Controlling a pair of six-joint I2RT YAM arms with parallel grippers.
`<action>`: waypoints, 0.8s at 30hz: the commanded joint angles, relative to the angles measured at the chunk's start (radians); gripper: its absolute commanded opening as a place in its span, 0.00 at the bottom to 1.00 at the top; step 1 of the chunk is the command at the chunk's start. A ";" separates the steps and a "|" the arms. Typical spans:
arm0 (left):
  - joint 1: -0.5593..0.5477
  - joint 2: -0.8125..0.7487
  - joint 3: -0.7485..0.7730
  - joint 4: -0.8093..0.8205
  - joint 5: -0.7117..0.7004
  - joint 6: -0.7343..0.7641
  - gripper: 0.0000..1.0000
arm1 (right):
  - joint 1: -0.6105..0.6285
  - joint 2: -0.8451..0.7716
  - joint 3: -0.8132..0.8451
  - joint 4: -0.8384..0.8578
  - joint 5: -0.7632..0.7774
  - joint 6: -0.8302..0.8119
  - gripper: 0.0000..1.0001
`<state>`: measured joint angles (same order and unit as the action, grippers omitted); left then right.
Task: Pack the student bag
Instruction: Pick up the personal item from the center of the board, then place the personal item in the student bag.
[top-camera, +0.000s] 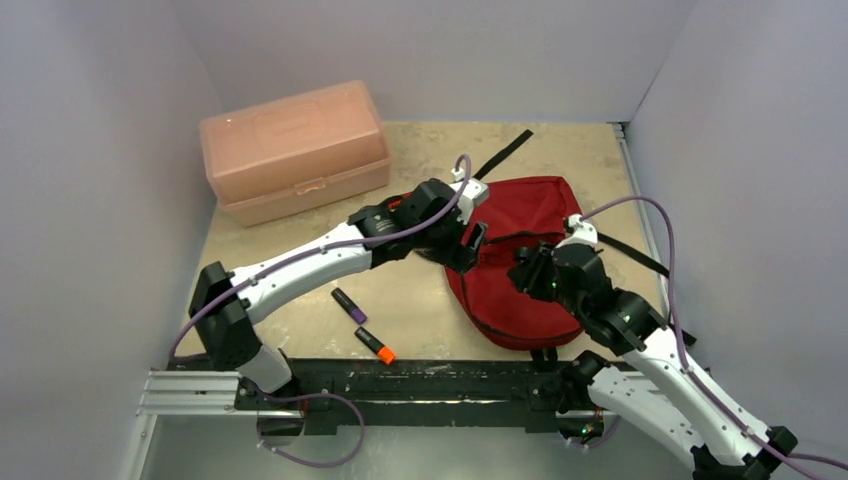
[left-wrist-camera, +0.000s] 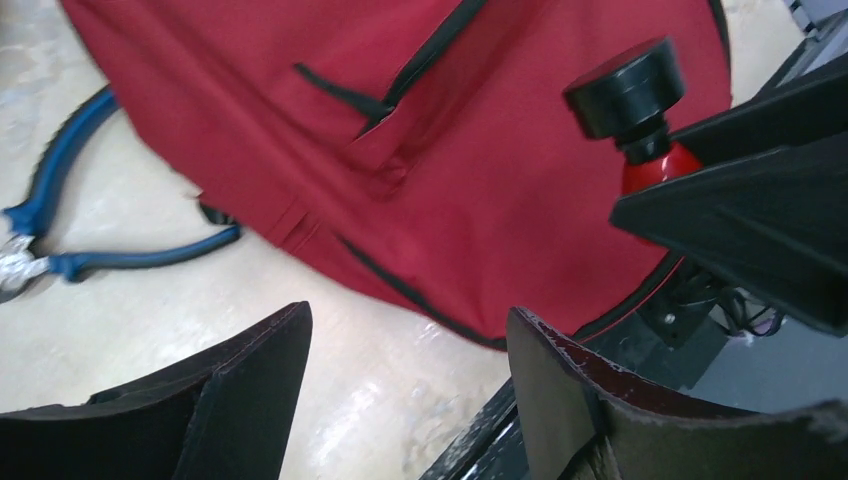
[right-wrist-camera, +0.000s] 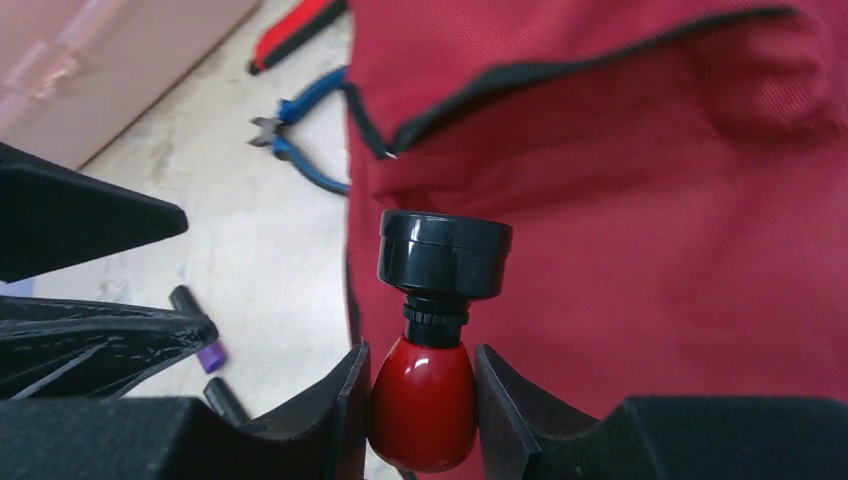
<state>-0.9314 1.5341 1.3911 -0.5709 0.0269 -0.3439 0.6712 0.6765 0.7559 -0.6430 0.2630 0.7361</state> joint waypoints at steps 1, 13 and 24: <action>-0.010 0.075 0.107 0.087 0.050 -0.088 0.71 | -0.062 -0.011 -0.038 -0.118 -0.008 0.148 0.00; 0.017 0.232 0.037 0.253 0.147 -0.386 0.68 | -0.348 0.197 -0.118 0.339 -0.250 -0.010 0.00; 0.016 0.258 -0.101 0.358 0.162 -0.475 0.52 | -0.410 0.292 -0.363 1.041 -0.169 0.217 0.00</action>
<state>-0.9165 1.8133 1.3537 -0.3099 0.1768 -0.7532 0.2737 0.9627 0.5201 -0.0193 0.0406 0.8089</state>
